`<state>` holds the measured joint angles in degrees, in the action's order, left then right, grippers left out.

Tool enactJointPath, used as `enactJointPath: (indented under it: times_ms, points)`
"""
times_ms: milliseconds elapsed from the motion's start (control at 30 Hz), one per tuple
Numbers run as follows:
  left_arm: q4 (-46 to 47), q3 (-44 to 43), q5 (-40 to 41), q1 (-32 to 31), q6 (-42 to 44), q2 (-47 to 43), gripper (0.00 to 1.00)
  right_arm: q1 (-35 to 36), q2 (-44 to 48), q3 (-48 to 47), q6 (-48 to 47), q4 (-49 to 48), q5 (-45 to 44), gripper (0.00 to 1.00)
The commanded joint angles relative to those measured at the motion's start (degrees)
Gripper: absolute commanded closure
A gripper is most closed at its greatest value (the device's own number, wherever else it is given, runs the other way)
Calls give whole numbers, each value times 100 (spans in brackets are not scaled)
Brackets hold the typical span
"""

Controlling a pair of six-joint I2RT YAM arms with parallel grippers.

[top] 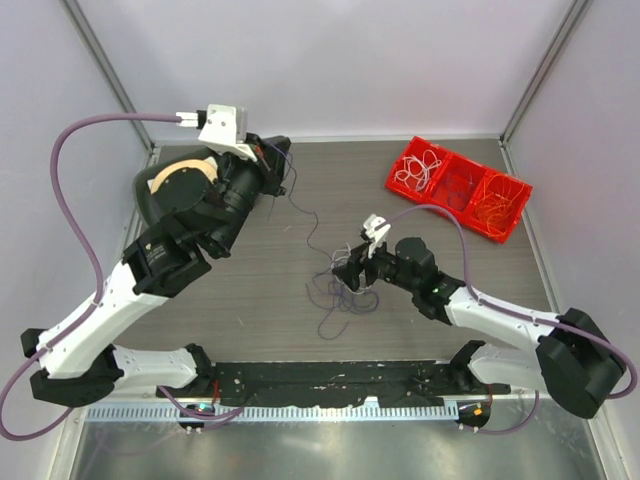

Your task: Untangle the cables

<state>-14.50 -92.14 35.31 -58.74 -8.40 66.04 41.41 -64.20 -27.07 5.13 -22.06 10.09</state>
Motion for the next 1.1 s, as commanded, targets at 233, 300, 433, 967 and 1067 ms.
enactJointPath:
  times_ms: [233,300,433,967,1067]
  points:
    - [-202,-130,-42,3,-38,-161,100,87,-1069,-958,-549,-763,362,80]
    - [-62,281,63,3,-91,-345,100,96,-849,-1028,-252,-957,241,99]
    - [219,1293,703,3,-371,-723,100,104,-42,-1886,398,-133,-50,99]
    - [1081,4300,-1483,3,-1023,-1777,22,104,655,-3665,1535,2101,-218,99]
    - [1229,4555,-1991,3,-821,-2059,19,104,602,-3665,1597,2154,-200,99]
